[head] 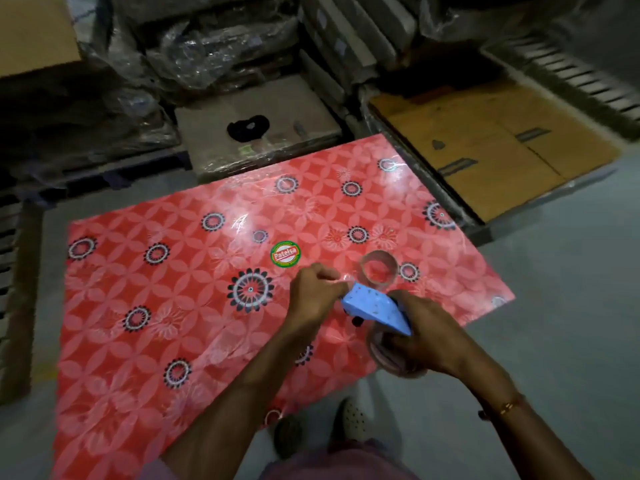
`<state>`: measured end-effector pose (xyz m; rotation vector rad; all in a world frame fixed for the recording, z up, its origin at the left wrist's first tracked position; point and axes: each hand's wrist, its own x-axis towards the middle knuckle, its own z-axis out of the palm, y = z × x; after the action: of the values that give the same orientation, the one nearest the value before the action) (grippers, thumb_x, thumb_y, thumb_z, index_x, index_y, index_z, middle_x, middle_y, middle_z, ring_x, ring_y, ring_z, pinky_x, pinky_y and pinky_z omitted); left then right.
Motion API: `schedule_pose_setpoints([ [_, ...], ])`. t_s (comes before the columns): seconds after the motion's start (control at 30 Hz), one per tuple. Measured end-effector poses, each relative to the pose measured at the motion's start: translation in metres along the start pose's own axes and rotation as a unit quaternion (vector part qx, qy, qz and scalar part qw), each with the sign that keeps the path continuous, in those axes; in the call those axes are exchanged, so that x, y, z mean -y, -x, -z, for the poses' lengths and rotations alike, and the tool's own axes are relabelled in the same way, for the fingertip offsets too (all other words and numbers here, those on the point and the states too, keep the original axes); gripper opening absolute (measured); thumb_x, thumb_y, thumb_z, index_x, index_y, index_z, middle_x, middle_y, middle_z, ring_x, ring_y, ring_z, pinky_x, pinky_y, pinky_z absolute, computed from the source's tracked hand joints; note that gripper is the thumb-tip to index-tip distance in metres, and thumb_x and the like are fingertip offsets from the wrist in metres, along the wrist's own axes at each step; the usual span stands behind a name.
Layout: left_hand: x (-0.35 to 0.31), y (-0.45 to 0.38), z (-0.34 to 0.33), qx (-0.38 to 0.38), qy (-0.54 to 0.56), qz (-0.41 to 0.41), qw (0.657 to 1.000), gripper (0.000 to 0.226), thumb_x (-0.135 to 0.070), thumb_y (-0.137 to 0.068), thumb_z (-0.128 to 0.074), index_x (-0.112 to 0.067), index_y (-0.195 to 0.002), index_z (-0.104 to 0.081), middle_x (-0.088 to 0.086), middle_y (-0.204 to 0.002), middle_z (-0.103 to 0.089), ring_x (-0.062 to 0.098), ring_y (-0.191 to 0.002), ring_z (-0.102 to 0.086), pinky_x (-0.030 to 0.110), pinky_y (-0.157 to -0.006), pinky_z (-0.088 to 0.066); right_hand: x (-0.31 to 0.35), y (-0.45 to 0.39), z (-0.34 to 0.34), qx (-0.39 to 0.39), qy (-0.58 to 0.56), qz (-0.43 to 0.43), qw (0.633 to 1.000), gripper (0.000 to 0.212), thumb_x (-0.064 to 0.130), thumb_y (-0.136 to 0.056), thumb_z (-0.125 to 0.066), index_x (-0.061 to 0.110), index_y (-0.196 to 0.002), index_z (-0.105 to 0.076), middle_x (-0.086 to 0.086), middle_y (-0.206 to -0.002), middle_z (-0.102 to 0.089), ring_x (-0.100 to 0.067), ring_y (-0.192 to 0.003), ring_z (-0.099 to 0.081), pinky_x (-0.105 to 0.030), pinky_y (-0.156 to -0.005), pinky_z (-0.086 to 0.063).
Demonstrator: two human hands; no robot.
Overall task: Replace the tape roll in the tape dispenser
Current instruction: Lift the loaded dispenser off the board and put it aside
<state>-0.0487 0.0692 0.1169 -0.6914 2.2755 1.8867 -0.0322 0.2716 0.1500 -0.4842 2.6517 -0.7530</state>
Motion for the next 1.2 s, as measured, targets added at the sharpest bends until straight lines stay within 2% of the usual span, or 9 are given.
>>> schedule_pose_setpoints([
  [0.1,0.020,0.002,-0.010,0.032,0.019,0.025,0.999,0.013,-0.013,-0.061,-0.076,-0.020,-0.055,-0.067,-0.001,-0.061,-0.066,0.017,-0.065,-0.061,0.030,-0.064,-0.048,-0.006,0.020,-0.027,-0.035,0.014,-0.050,0.998,0.048,0.049,-0.073,-0.065,0.029,-0.117,-0.056,0.004,-0.105,-0.070,-0.024,-0.095,-0.065,-0.033,-0.069,-0.044],
  [0.27,0.059,0.005,-0.027,0.094,0.035,0.045,0.994,0.003,-0.015,-0.058,-0.068,-0.017,-0.057,-0.068,0.007,-0.065,-0.066,0.019,-0.065,-0.059,0.034,-0.065,-0.048,-0.009,0.052,-0.070,-0.059,-0.006,-0.168,0.984,0.053,0.055,-0.080,-0.066,0.034,-0.124,-0.046,0.009,-0.113,-0.063,-0.021,-0.100,-0.063,-0.035,-0.077,-0.048],
  [0.43,0.080,0.006,-0.050,0.118,-0.034,0.068,0.990,0.008,-0.015,-0.062,-0.065,-0.022,-0.061,-0.070,0.000,-0.067,-0.071,0.019,-0.067,-0.063,0.035,-0.066,-0.054,-0.018,0.070,-0.104,-0.078,-0.046,-0.226,0.970,0.051,0.053,-0.083,-0.064,0.032,-0.126,-0.048,0.008,-0.120,-0.060,-0.020,-0.109,-0.062,-0.039,-0.085,-0.051],
  [0.57,0.087,0.005,-0.064,0.148,-0.053,0.050,0.986,0.029,0.005,-0.077,-0.068,-0.018,-0.061,-0.065,-0.001,-0.064,-0.068,0.012,-0.061,-0.061,0.025,-0.060,-0.051,-0.029,0.082,-0.118,-0.084,-0.051,-0.266,0.959,0.057,0.053,-0.086,-0.064,0.026,-0.133,-0.046,0.005,-0.125,-0.058,-0.023,-0.113,-0.058,-0.041,-0.088,-0.050],
  [0.63,0.092,0.001,-0.072,0.166,-0.073,0.038,0.983,0.033,0.010,-0.077,-0.069,-0.018,-0.061,-0.064,-0.001,-0.064,-0.066,0.012,-0.064,-0.059,0.023,-0.062,-0.049,-0.035,0.086,-0.120,-0.081,-0.048,-0.281,0.955,0.058,0.054,-0.085,-0.064,0.026,-0.133,-0.046,0.004,-0.125,-0.057,-0.023,-0.113,-0.057,-0.040,-0.087,-0.050],
  [0.73,0.096,-0.001,-0.086,0.196,-0.107,0.038,0.974,0.025,0.012,-0.080,-0.066,-0.010,-0.070,-0.067,0.004,-0.073,-0.067,0.016,-0.071,-0.061,0.021,-0.064,-0.050,-0.044,0.092,-0.121,-0.063,-0.040,-0.302,0.950,0.059,0.053,-0.085,-0.062,0.028,-0.136,-0.044,0.005,-0.126,-0.054,-0.023,-0.114,-0.055,-0.037,-0.088,-0.048],
  [0.97,0.104,-0.006,-0.105,0.200,-0.252,-0.035,0.946,0.018,0.001,-0.087,-0.062,-0.013,-0.078,-0.067,-0.010,-0.069,-0.059,0.008,-0.068,-0.056,0.015,-0.059,-0.038,-0.066,0.091,-0.114,-0.017,-0.015,-0.315,0.949,0.059,0.044,-0.081,-0.062,0.027,-0.134,-0.043,0.003,-0.121,-0.053,-0.025,-0.110,-0.055,-0.037,-0.085,-0.048],
  [1.1,0.107,-0.002,-0.109,0.178,-0.314,-0.083,0.929,0.021,0.006,-0.083,-0.057,-0.012,-0.073,-0.059,-0.006,-0.076,-0.059,0.015,-0.078,-0.058,0.032,-0.070,-0.050,-0.073,0.081,-0.106,0.005,-0.006,-0.306,0.952,0.057,0.043,-0.082,-0.062,0.027,-0.133,-0.044,0.002,-0.121,-0.053,-0.026,-0.111,-0.056,-0.038,-0.086,-0.048],
  [1.2,0.108,-0.003,-0.110,0.155,-0.352,-0.110,0.917,0.021,0.005,-0.083,-0.058,-0.015,-0.074,-0.058,-0.003,-0.080,-0.060,0.014,-0.082,-0.056,0.031,-0.073,-0.050,-0.075,0.076,-0.101,0.013,-0.004,-0.301,0.954,0.061,0.045,-0.084,-0.064,0.026,-0.138,-0.041,0.000,-0.126,-0.053,-0.027,-0.115,-0.055,-0.039,-0.091,-0.047],
])
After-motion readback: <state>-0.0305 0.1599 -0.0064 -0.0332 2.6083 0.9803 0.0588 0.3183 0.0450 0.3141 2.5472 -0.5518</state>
